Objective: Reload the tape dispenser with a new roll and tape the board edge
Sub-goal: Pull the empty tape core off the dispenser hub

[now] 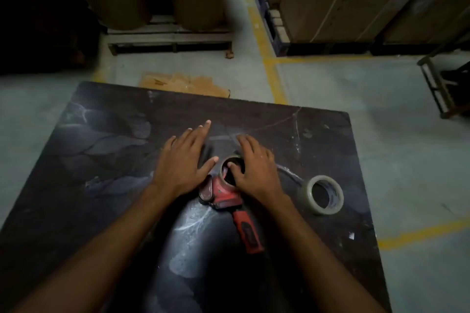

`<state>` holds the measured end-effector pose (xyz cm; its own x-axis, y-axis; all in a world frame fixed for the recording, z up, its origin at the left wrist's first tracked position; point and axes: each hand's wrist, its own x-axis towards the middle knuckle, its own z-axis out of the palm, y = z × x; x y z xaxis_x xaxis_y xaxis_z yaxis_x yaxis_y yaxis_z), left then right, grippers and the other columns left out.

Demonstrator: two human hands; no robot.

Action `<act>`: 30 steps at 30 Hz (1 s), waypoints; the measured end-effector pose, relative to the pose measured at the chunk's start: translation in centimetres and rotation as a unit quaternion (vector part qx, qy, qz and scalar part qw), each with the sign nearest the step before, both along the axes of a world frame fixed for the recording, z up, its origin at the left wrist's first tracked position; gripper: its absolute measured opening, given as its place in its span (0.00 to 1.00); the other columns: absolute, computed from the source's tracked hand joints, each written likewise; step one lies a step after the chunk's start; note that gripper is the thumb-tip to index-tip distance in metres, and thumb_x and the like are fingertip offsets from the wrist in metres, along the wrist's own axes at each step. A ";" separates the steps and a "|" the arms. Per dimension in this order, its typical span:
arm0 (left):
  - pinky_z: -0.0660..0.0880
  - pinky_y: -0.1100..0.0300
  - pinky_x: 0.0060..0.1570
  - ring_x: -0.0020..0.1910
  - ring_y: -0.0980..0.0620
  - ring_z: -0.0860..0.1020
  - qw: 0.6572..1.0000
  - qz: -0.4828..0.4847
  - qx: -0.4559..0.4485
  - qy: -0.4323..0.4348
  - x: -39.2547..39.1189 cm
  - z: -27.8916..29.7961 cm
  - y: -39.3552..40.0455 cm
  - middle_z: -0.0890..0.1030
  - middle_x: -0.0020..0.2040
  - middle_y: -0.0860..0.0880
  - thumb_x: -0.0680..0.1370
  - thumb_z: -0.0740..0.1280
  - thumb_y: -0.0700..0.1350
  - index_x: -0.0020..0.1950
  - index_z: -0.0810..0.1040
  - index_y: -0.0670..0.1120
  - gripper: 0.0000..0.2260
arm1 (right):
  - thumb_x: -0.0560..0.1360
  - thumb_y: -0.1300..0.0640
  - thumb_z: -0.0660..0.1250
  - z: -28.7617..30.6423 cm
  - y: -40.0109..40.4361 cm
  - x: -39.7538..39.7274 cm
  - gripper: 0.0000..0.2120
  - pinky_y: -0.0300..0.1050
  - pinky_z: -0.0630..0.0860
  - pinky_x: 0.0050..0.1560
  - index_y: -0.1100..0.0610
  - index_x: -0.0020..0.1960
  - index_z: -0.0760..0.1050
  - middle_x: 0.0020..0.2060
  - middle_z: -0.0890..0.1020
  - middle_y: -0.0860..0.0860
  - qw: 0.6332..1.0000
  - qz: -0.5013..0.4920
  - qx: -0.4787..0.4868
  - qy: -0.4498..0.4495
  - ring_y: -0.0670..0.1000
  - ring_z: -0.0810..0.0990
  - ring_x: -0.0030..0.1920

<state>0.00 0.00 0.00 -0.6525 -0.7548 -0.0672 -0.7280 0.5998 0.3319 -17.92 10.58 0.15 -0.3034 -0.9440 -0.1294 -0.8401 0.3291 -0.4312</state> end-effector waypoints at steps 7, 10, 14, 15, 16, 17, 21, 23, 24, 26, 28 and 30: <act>0.67 0.44 0.70 0.76 0.45 0.74 1.000 -0.003 0.002 -0.004 -0.9 -3.2 1.4 0.79 0.74 0.45 0.80 0.54 0.67 0.84 0.62 0.53 0.34 | 0.79 0.55 0.69 -4.0 2.0 1.0 0.34 0.52 0.61 0.82 0.62 0.81 0.63 0.80 0.68 0.60 0.989 -0.038 -0.046 -0.137 0.59 0.64 0.81; 0.66 0.42 0.73 0.77 0.45 0.73 1.000 -0.001 0.005 -0.023 -0.6 -4.0 1.8 0.78 0.76 0.45 0.80 0.53 0.68 0.84 0.62 0.54 0.35 | 0.79 0.55 0.67 -4.9 2.5 1.7 0.32 0.47 0.60 0.81 0.62 0.81 0.65 0.79 0.70 0.60 0.983 -0.061 -0.073 -0.160 0.59 0.66 0.80; 0.64 0.43 0.74 0.77 0.45 0.73 1.000 0.008 0.008 -0.021 0.2 -4.8 2.3 0.79 0.74 0.44 0.80 0.54 0.68 0.83 0.62 0.55 0.34 | 0.80 0.54 0.67 -5.5 2.6 2.9 0.32 0.52 0.64 0.81 0.61 0.81 0.64 0.79 0.68 0.60 0.975 -0.084 -0.095 -0.182 0.58 0.66 0.80; 0.63 0.43 0.74 0.76 0.45 0.73 1.000 0.013 0.009 -0.017 0.5 -4.8 2.4 0.80 0.73 0.44 0.80 0.55 0.67 0.83 0.62 0.54 0.33 | 0.80 0.55 0.67 -5.5 2.5 3.2 0.32 0.53 0.64 0.81 0.61 0.81 0.63 0.79 0.68 0.60 0.974 -0.085 -0.099 -0.185 0.58 0.66 0.81; 0.63 0.43 0.74 0.76 0.44 0.74 1.000 0.017 0.007 -0.014 0.9 -4.7 2.4 0.80 0.73 0.43 0.80 0.55 0.67 0.83 0.63 0.54 0.33 | 0.81 0.55 0.67 -5.4 2.4 3.7 0.32 0.53 0.64 0.81 0.61 0.82 0.63 0.79 0.68 0.60 0.973 -0.085 -0.103 -0.188 0.58 0.66 0.81; 0.64 0.42 0.74 0.75 0.44 0.75 1.000 0.023 0.006 -0.012 1.3 -4.6 2.3 0.81 0.72 0.42 0.80 0.56 0.67 0.83 0.64 0.54 0.33 | 0.81 0.55 0.67 -5.3 2.3 4.2 0.32 0.54 0.64 0.81 0.60 0.82 0.63 0.80 0.67 0.60 0.972 -0.086 -0.104 -0.195 0.58 0.65 0.81; 0.64 0.42 0.74 0.76 0.44 0.74 0.999 0.036 0.012 -0.018 3.2 -4.2 1.9 0.81 0.72 0.43 0.79 0.55 0.68 0.83 0.65 0.54 0.34 | 0.81 0.57 0.69 -5.3 1.9 6.1 0.32 0.54 0.65 0.81 0.60 0.82 0.63 0.80 0.68 0.58 0.965 -0.090 -0.111 -0.219 0.57 0.65 0.81; 0.64 0.41 0.75 0.75 0.45 0.75 0.999 0.031 0.013 -0.021 3.9 -4.0 1.6 0.82 0.71 0.44 0.79 0.54 0.68 0.82 0.65 0.54 0.34 | 0.80 0.57 0.69 -5.4 1.8 6.6 0.32 0.54 0.66 0.81 0.59 0.82 0.63 0.80 0.68 0.57 0.963 -0.091 -0.118 -0.226 0.56 0.66 0.81; 0.65 0.42 0.74 0.74 0.45 0.76 0.999 0.028 0.012 -0.018 4.1 -4.0 1.5 0.82 0.70 0.44 0.79 0.54 0.69 0.82 0.66 0.54 0.34 | 0.80 0.57 0.69 -5.5 1.7 6.8 0.33 0.54 0.66 0.80 0.59 0.82 0.63 0.80 0.68 0.57 0.962 -0.092 -0.120 -0.229 0.55 0.67 0.81; 0.66 0.43 0.72 0.70 0.45 0.79 1.000 0.022 0.018 -0.012 4.2 -4.0 1.3 0.84 0.68 0.46 0.79 0.53 0.69 0.81 0.67 0.55 0.34 | 0.80 0.56 0.69 -5.5 1.7 6.7 0.33 0.53 0.68 0.80 0.56 0.83 0.62 0.80 0.69 0.55 0.960 -0.096 -0.116 -0.237 0.54 0.68 0.80; 0.68 0.45 0.68 0.65 0.45 0.82 1.000 0.016 0.023 -0.006 4.0 -4.0 1.2 0.86 0.65 0.48 0.79 0.54 0.70 0.82 0.66 0.57 0.33 | 0.81 0.54 0.69 -5.2 1.7 6.2 0.33 0.50 0.70 0.77 0.53 0.83 0.62 0.78 0.71 0.54 0.959 -0.109 -0.111 -0.239 0.53 0.71 0.78; 0.70 0.45 0.64 0.62 0.45 0.83 1.000 0.006 0.020 0.006 3.5 -4.2 1.3 0.86 0.62 0.49 0.79 0.55 0.70 0.82 0.65 0.59 0.32 | 0.81 0.53 0.70 -4.9 1.7 5.4 0.31 0.47 0.71 0.74 0.52 0.81 0.65 0.76 0.74 0.53 0.958 -0.127 -0.115 -0.228 0.52 0.73 0.75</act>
<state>3.55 1.32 -4.18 -0.6448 -0.7590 -0.0898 -0.7308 0.5779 0.3631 -12.52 12.24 -4.70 -0.4878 -0.8672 -0.1004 -0.4521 0.3493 -0.8208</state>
